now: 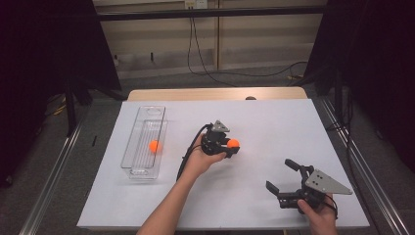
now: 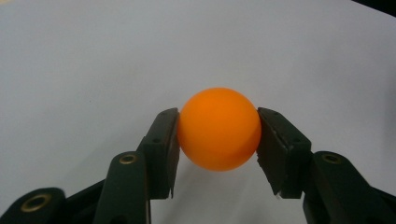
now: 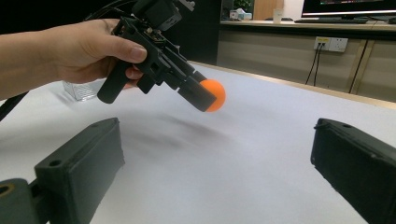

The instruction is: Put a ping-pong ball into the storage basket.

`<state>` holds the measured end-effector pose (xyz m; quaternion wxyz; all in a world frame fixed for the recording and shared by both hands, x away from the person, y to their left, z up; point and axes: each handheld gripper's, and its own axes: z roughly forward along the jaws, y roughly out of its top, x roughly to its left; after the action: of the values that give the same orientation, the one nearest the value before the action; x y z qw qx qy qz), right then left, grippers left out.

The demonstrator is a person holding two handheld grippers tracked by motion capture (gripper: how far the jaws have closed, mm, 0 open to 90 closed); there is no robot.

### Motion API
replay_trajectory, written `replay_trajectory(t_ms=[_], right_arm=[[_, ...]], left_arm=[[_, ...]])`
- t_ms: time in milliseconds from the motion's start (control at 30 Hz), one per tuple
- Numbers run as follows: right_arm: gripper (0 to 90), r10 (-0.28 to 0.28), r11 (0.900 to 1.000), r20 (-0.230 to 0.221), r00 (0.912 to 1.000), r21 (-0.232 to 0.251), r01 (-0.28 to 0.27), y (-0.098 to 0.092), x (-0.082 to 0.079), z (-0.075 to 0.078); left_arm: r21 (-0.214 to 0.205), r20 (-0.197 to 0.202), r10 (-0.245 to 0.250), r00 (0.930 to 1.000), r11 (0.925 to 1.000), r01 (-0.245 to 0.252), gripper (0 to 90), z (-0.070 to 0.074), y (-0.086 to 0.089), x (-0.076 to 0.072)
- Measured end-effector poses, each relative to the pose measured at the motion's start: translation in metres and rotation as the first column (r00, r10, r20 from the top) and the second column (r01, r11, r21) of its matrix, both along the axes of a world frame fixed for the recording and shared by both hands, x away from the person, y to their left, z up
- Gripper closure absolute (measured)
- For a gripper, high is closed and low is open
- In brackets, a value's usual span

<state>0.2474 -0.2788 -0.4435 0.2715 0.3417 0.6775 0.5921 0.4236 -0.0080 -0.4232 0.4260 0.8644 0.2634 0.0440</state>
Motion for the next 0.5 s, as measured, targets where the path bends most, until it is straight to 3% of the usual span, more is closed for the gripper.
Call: replay_trajectory(t_ms=[500], right_arm=[[1.9,0.004,1.0,-0.002,1.0,-0.002,-0.004,0.001,0.0,0.0]], left_arm=[[0.008,-0.009,0.001,1.0,1.0,-0.001,51.0,0.0,0.012,-0.002]])
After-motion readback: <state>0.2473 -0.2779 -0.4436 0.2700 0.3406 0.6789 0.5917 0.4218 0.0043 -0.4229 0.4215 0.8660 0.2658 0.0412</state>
